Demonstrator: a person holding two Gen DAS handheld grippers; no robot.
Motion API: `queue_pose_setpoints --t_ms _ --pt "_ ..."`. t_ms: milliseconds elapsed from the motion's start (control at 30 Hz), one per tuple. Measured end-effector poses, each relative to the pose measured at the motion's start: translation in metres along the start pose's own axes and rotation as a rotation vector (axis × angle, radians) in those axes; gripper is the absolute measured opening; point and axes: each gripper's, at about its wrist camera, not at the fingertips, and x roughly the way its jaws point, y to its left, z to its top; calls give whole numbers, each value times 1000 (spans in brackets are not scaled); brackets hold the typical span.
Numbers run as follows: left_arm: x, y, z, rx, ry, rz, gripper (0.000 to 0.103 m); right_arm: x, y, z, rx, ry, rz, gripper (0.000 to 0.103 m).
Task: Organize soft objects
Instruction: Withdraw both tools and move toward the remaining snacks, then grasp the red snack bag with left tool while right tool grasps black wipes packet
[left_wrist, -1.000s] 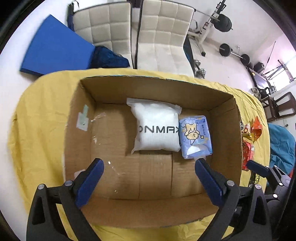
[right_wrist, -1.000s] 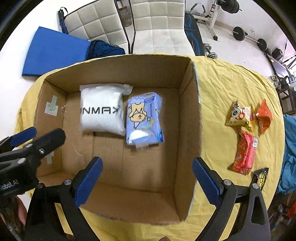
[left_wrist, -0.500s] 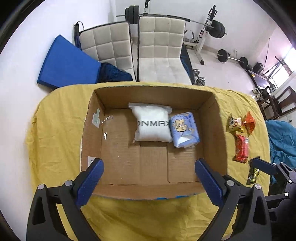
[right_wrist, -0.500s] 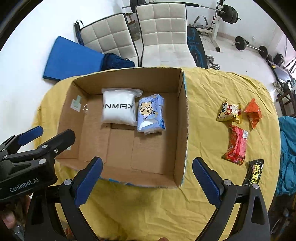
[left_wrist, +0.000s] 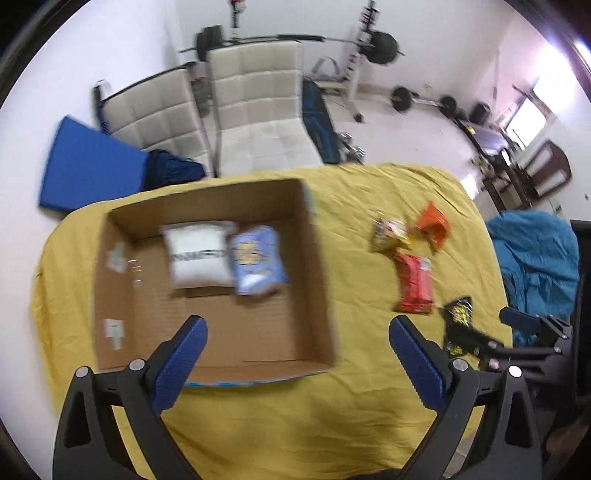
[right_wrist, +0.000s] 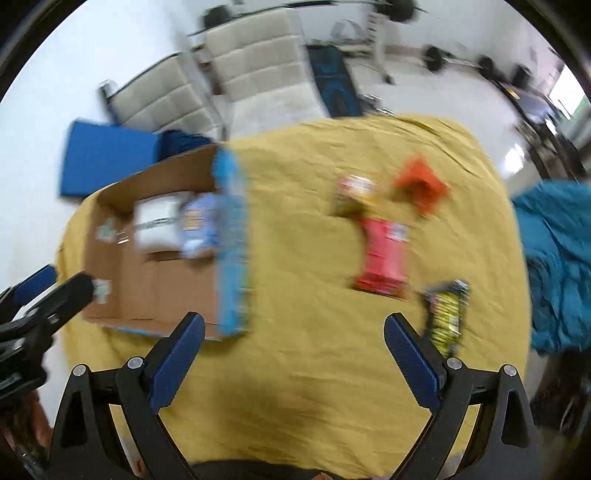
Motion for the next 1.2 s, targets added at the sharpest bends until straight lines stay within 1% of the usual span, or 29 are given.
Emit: queue_pose_setpoints --t_ms 33,133,233,333,400,433,600,700,733,767,800,833,867,900,933,967,1000,1100,1200 --pt "6 -11 0 11 10 -7 101 2 -26 -1 36 9 -22 99" --pt "39 -59 4 57 62 -41 101 12 -84 -4 114 41 -74 99" --pt "74 -92 10 89 117 -70 101 35 -143 -10 188 95 -126 99" --pt "118 -123 16 100 190 -81 101 64 -190 -20 258 152 -129 99" --pt "145 -139 22 108 228 -67 100 83 -211 -25 293 184 -109 99" --pt "161 -147 25 114 252 -59 98 92 -219 -27 306 200 -105 99" --pt "217 -174 30 131 350 -42 96 141 -243 -35 340 276 -69 99" --pt "237 -183 32 133 388 -40 94 164 -250 -37 351 303 -52 97" --pt "243 -186 32 135 398 -36 94 171 -251 -38 351 312 -43 90" --pt "249 -189 33 137 407 -32 94 177 -252 -39 349 326 -40 77" --pt "255 -191 34 140 415 -30 94 184 -253 -40 346 344 -33 70" --pt "261 -194 34 144 424 -29 92 187 -254 -40 340 354 -37 65" --pt "267 -197 34 146 435 -23 87 189 -255 -40 329 360 -66 56" --pt "272 -199 34 150 445 -19 72 188 -256 -40 329 356 -64 55" --pt "279 -202 33 156 466 -16 61 186 -259 -39 335 348 -60 55" --pt "283 -203 30 154 488 -24 57 183 -263 -37 340 339 -66 55" --pt "285 -204 27 152 496 -29 51 180 -267 -36 350 331 -67 55" --pt "274 -202 14 163 468 -4 50 174 -282 -30 373 321 -72 55" --pt "258 -195 -14 151 483 8 50 174 -288 -26 355 335 -73 56"
